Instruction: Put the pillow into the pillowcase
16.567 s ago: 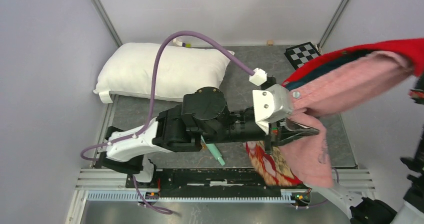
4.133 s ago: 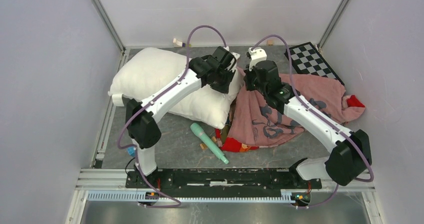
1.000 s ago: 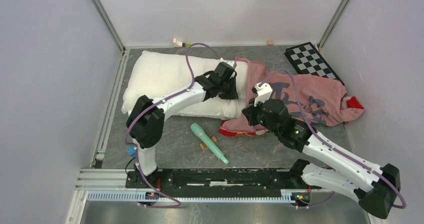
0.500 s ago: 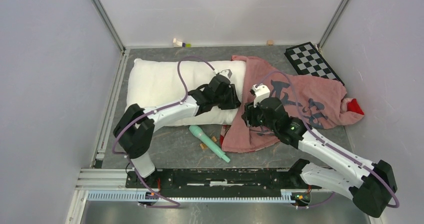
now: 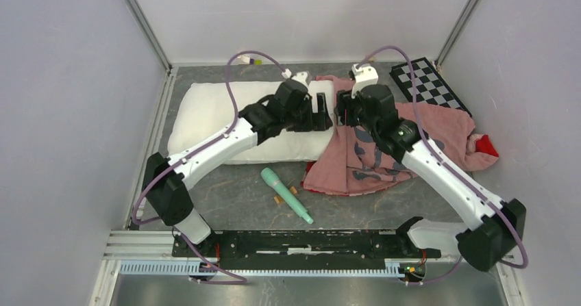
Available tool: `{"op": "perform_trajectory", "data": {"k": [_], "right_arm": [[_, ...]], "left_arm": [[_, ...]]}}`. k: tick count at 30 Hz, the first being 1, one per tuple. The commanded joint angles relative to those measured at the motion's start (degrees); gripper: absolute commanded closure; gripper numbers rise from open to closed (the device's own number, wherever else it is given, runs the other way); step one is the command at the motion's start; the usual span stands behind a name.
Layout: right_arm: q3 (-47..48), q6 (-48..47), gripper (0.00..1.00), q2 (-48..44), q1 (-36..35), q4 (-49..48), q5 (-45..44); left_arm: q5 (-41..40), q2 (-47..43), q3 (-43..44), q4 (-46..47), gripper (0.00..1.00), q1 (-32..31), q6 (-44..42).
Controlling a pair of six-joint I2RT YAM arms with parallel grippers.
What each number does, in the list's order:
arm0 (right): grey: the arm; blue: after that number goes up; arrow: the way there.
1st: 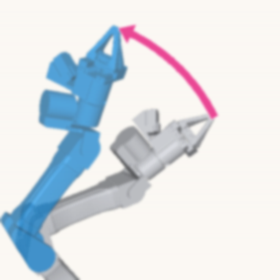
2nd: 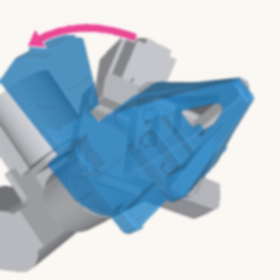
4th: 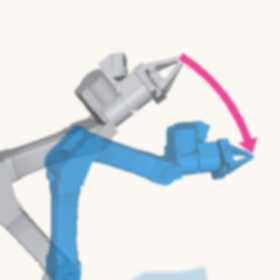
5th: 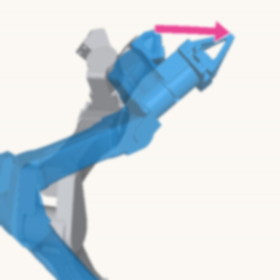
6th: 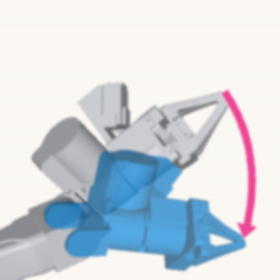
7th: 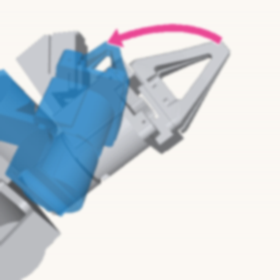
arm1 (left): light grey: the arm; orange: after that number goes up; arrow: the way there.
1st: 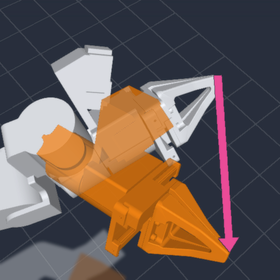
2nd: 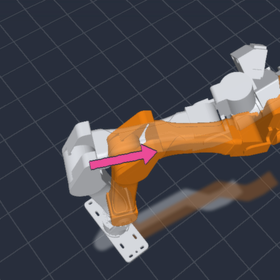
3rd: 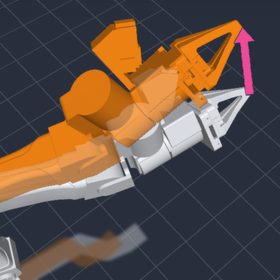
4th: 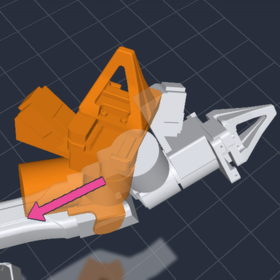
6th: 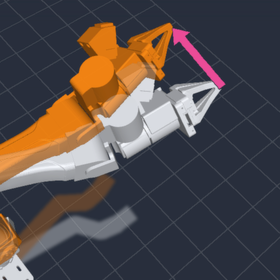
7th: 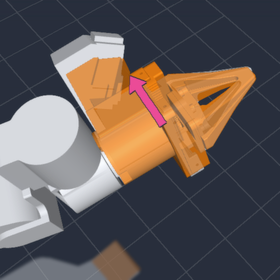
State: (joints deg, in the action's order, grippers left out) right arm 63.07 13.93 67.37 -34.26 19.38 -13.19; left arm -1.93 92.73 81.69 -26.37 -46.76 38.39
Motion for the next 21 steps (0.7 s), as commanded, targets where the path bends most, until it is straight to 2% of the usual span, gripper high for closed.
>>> {"op": "perform_trajectory", "data": {"k": [1,4,7,10,13,18,21], "right_arm": [[7.5,-2.0,0.36,7.4,3.2,-0.1,-0.5],[11.1,-1.7,0.36,12.7,5.3,-1.0,1.3],[14.6,-1.0,0.32,17.7,7.3,-2.1,2.7],[19.9,-1.1,0.29,24.1,8.7,-1.6,3.2],[24.6,-1.8,0.28,30.2,9.3,-0.4,2.2],[25.9,-2.5,0.37,35.5,10.1,0.2,1.1],[25.8,-2.9,0.49,36.4,10.2,0.6,-0.9]], "left_arm": [[-3.8,-3.0,7.8,-5.7,0.06,4.6,-5.7],[-4.4,-1.0,11.4,-7.2,0.01,8.6,-7.5],[-4.3,3.8,15.9,-7.6,0.0,13.0,-10.2],[-3.7,10.4,19.5,-7.1,0.0,14.7,-12.8],[-2.5,14.7,17.5,-5.0,0.02,14.8,-12.5],[-1.3,14.8,7.2,2.6,0.18,14.8,-10.2],[-1.1,14.1,3.3,4.7,0.36,14.7,-9.7]]}}
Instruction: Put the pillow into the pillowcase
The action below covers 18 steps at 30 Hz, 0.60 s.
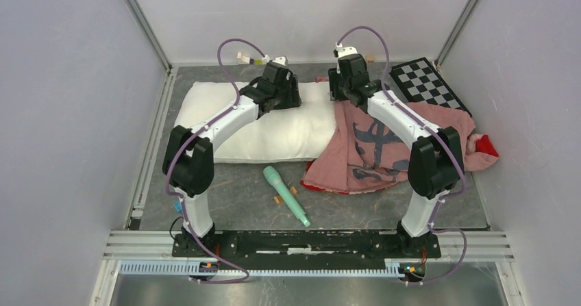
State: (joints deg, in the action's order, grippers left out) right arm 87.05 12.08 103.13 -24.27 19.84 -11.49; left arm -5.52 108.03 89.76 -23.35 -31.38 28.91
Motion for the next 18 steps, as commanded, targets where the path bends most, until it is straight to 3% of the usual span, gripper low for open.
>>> {"op": "perform_trajectory", "data": {"k": [1,4,7,9,18], "right_arm": [[1.9,-1.1,0.54,0.5,0.2,0.1,-3.0],[3.4,-1.5,0.67,0.3,0.0,0.0,-3.3],[8.5,-1.5,0.91,1.4,-0.9,3.7,-4.1],[11.4,-2.3,0.96,0.5,-3.4,5.0,-6.2],[15.8,2.2,1.0,-0.8,-13.0,2.5,4.3]], "left_arm": [[3.0,-1.2,-5.6,2.1,0.46,-0.7,0.0],[3.5,-1.8,-9.0,4.1,0.69,-0.7,0.6],[4.4,-2.4,-11.6,6.0,0.87,-1.0,1.3],[4.7,-2.9,-12.7,7.1,0.96,-1.9,1.5],[2.8,-3.6,-12.5,11.4,0.97,-9.7,6.8]]}}
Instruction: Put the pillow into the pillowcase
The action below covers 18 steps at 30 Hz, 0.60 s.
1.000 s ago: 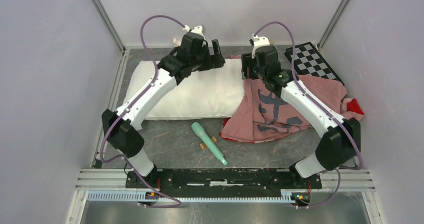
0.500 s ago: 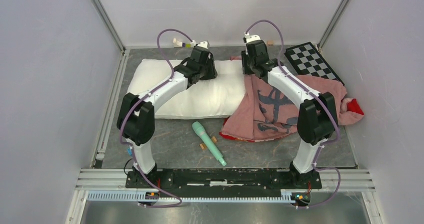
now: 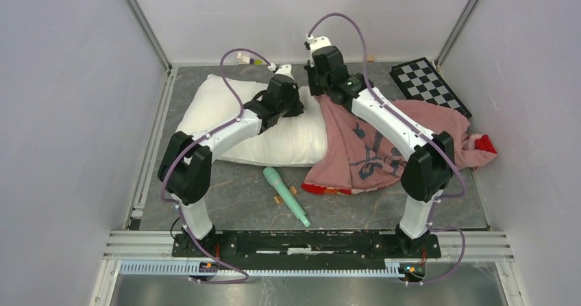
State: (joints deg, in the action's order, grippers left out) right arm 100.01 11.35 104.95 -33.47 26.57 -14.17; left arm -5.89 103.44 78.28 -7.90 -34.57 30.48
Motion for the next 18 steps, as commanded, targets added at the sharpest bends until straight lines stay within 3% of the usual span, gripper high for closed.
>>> {"op": "perform_trajectory", "data": {"k": [1,5,8,12,16,18], "right_arm": [[2.0,3.8,1.0,-2.4,-3.8,-5.0,8.2],[-3.6,5.1,1.0,-4.3,-3.2,-6.7,7.8],[-8.8,5.8,0.97,-7.4,-2.0,-8.3,8.1],[-10.3,5.0,0.77,-9.9,-1.9,-7.0,9.2],[-14.2,4.3,0.47,-15.3,-2.3,-4.5,6.7],[-18.8,4.2,0.4,-19.7,-2.4,-4.8,5.5]], "left_arm": [[1.4,1.2,0.2,-4.9,0.97,-7.3,6.1],[-2.9,1.6,2.5,-7.3,0.98,-4.9,14.9],[-0.6,1.8,1.2,-4.0,0.98,0.5,24.6],[-1.4,4.8,6.0,-4.1,0.98,1.8,27.8],[1.6,6.6,9.7,-4.0,0.97,1.4,25.4],[1.6,5.3,9.4,-4.7,0.88,0.9,22.9]]}}
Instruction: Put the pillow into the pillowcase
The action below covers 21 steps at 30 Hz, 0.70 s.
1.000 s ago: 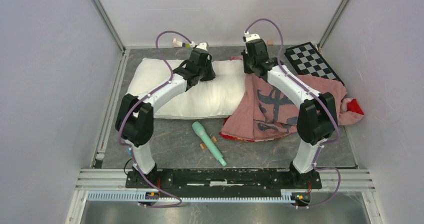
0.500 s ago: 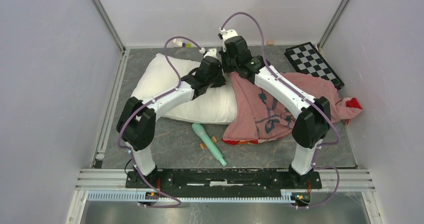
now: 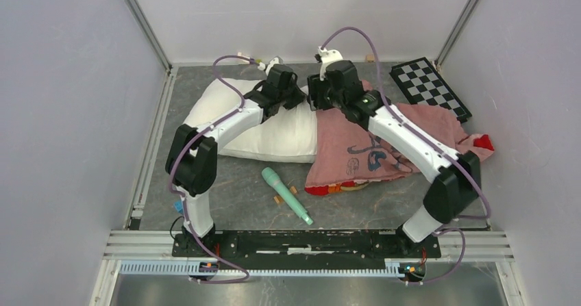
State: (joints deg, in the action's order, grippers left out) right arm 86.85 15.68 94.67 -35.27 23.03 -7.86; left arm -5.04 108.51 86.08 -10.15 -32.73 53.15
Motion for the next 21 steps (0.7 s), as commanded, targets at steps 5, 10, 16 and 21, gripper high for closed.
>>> {"op": "perform_trajectory", "data": {"k": [5,10,16,21], "right_arm": [[-15.4,-0.8,0.29,-18.4,-2.0,1.0,-5.1],[-26.4,0.7,0.26,-23.5,-3.0,-2.1,-3.0],[-28.7,-0.8,0.26,-18.8,-1.8,-3.9,-4.7],[-22.6,-2.9,0.26,-13.1,3.0,-4.3,-4.6]], "left_arm": [[0.4,-7.9,0.2,-6.9,0.43,-0.9,-7.8],[-5.9,-17.3,0.9,-18.1,0.04,-0.6,-16.2],[-17.0,-27.0,-6.8,-28.0,0.0,4.1,-20.6],[-12.2,-30.7,-16.4,-26.2,0.0,12.0,-20.6]]}}
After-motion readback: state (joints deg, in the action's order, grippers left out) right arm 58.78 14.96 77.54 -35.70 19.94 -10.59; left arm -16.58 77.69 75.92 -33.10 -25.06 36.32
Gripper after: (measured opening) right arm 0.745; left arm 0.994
